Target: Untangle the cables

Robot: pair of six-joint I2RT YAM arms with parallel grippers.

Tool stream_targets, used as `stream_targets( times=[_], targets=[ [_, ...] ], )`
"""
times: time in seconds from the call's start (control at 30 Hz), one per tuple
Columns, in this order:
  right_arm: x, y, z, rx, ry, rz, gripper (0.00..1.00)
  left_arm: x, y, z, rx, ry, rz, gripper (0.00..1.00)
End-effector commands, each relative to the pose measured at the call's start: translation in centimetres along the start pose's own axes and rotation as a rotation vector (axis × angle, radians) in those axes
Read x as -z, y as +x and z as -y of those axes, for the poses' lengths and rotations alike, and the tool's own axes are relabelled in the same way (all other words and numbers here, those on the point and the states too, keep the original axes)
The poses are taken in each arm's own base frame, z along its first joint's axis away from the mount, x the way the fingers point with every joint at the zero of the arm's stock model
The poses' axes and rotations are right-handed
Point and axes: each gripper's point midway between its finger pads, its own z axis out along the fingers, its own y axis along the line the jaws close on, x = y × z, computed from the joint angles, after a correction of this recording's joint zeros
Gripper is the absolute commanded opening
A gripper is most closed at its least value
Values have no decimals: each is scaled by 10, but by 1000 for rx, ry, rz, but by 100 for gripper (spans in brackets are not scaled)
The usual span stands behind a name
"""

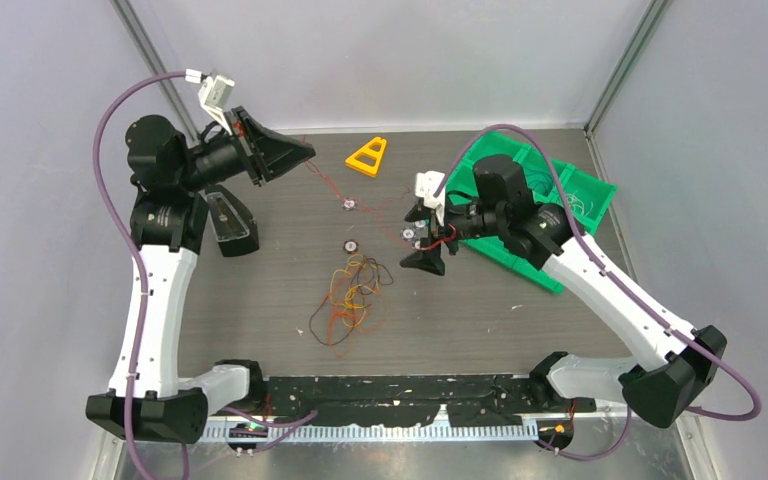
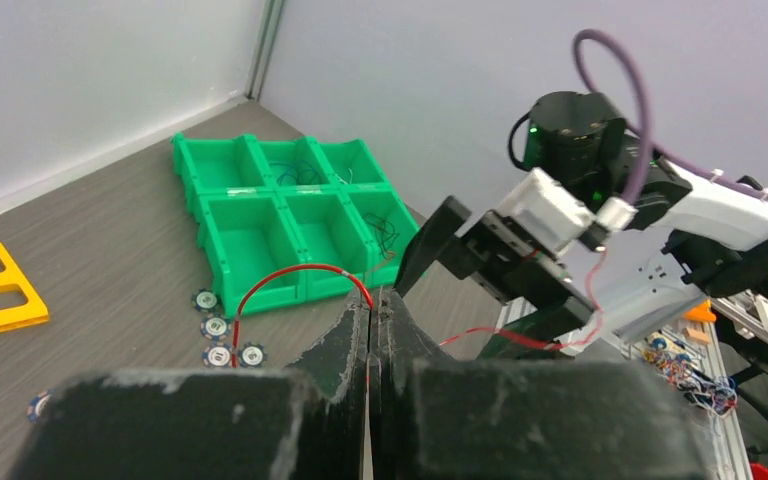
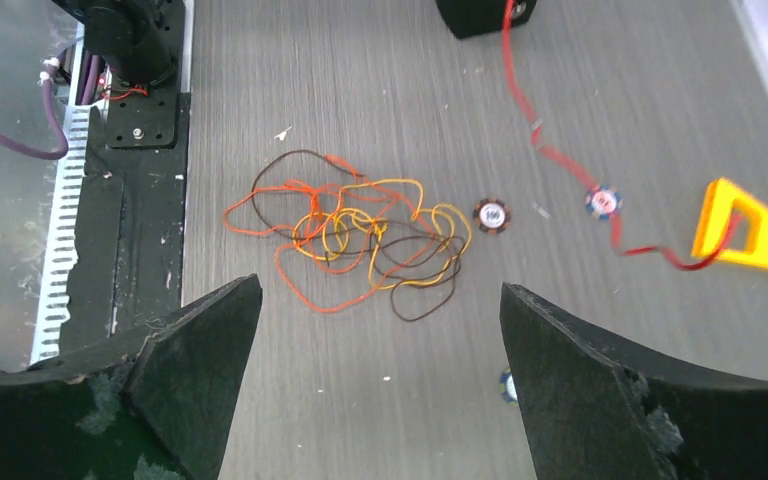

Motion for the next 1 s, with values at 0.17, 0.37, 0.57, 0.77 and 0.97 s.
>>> stream_targets(
  times=[0.17,0.37,0.57,0.77,0.97],
  targets=[
    [9,67,-18,111,-54,-178,95,12,-57,-33,-175,-251,131,0],
    [19,132,-14,-64,48,-303,95,20,-101,-54,-143,-294,233,0],
    [37,62,10,-96,139,-86,95,11,-71,-46,-102,-171,112,0],
    [57,-85,9,13,102,277,95,-1,-9,-4,-11,107,-92,0],
    [50,-145,2,78,4,372,95,-10,26,31,22,239,-170,0]
  ],
)
